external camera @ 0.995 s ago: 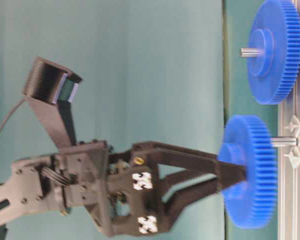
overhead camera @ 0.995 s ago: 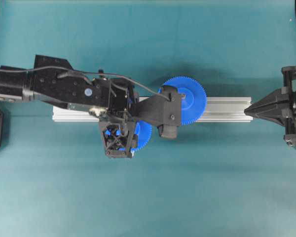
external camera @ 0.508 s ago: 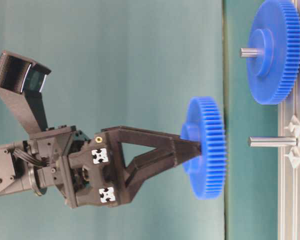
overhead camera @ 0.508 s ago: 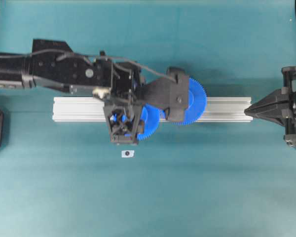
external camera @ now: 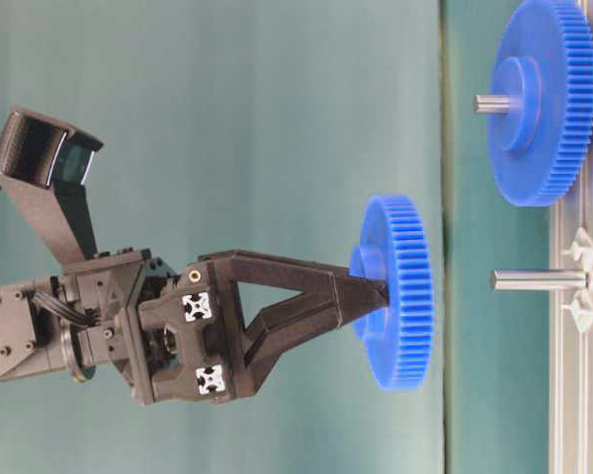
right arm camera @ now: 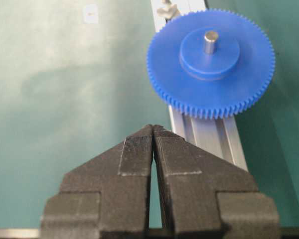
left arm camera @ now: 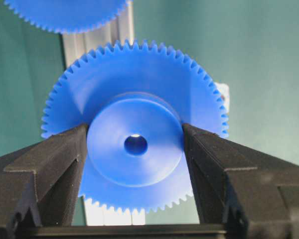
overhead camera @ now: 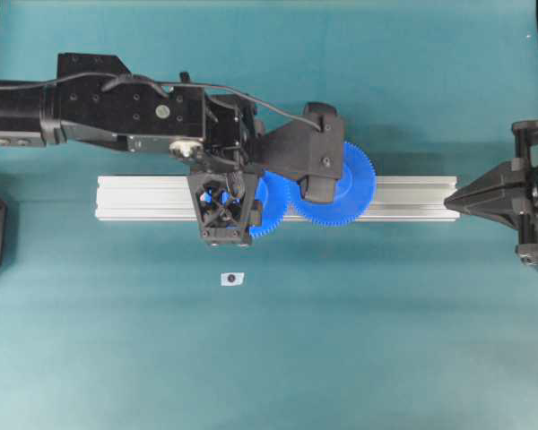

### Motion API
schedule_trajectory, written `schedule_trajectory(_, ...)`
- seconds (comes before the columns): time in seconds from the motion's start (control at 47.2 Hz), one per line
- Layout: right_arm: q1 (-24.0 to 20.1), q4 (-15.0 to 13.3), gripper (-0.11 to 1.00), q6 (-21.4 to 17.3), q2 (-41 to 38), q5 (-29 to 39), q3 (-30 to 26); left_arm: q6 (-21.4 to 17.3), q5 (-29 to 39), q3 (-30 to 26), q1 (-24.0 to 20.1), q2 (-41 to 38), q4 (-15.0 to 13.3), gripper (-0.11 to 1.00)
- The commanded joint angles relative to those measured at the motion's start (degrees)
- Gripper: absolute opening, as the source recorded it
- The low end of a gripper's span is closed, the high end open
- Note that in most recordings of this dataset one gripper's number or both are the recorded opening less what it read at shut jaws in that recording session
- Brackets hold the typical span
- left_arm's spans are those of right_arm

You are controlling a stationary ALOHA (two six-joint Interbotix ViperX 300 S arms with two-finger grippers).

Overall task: Find the location of the shaft and insert the small gear.
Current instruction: 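Carry the held gear toward the empty shaft on the rail, then align the gear's bore above the empty metal shaft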

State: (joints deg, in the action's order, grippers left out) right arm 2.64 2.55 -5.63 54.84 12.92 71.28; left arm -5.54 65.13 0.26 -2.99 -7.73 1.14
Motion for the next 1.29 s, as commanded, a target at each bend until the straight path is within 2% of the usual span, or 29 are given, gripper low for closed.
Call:
schedule_trajectory(0.0, 0.09, 0.0, 0.04, -0.62, -0.35, -0.62, -0.53, -0.35, -0.35, -1.58, -0.26, 1.41, 0.18, 0.65)
schedule_trajectory(0.551, 0.09, 0.0, 0.04, -0.62, -0.26, -0.53, -0.44, -1.23, -0.44, -3.16, -0.35, -0.7, 0.18, 0.65)
schedule_trajectory(1.271, 0.09, -0.09, 0.04, -0.62, -0.18, -0.53, -0.35, -1.23, -1.32, -2.37, -0.62, -3.78, 0.18, 0.65)
